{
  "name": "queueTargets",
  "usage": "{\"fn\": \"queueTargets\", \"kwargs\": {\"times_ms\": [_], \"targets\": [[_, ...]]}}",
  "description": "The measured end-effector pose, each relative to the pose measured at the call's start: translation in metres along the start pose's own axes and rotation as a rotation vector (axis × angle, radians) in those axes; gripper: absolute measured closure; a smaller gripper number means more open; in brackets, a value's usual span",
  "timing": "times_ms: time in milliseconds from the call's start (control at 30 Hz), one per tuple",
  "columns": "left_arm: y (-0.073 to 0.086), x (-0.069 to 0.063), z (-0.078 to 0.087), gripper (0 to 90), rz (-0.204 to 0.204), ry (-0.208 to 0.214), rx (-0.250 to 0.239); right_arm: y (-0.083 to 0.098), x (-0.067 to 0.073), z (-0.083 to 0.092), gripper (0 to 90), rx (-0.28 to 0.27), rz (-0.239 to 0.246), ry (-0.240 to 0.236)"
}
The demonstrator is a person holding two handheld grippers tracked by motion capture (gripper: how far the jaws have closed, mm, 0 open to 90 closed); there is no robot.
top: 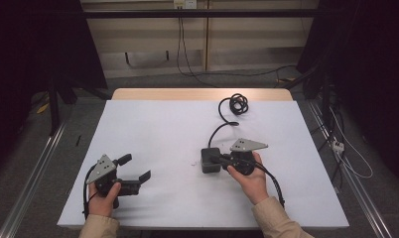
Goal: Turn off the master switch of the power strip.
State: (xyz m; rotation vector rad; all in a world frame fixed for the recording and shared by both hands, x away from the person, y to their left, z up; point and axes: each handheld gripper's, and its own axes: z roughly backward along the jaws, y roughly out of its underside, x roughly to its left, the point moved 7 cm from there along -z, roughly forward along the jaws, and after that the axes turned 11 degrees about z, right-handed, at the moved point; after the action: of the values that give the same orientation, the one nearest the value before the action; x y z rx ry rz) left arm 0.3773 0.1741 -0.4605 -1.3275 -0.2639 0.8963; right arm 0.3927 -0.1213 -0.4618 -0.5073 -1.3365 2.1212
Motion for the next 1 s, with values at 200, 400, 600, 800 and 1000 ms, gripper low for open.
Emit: {"fn": "queueTargets", "kwargs": {"times_ms": [200, 400, 600, 800, 1000], "targets": [[-0.0001, 0.0002, 0.0003, 3.1, -0.001, 0.000, -0.001, 0.0008, -0.0010, -0.0007, 90.0, 0.004, 0.011, 0.010], [-0.0003, 0.0000, 0.0005, 3.1, 0.002, 0.002, -0.002, 0.0014, -0.0003, -0.0020, 90.0, 0.003, 0.020, 0.011], [-0.0005, -0.0001, 0.0010, 3.1, -0.003, -0.001, -0.002, 0.0015, -0.0001, -0.0021, 90.0, 0.004, 0.022, 0.010], [0.0001, -0.0008, -0.0001, 3.1, -0.004, -0.002, -0.001, 0.0016, 0.0008, -0.0021, 90.0, 0.008, 0.028, 0.018], [0.0012, -0.0017, -0.0003, 3.1, -0.005, 0.001, 0.003, 0.0016, 0.0006, -0.0022, 90.0, 0.011, 0.025, 0.014]]}}
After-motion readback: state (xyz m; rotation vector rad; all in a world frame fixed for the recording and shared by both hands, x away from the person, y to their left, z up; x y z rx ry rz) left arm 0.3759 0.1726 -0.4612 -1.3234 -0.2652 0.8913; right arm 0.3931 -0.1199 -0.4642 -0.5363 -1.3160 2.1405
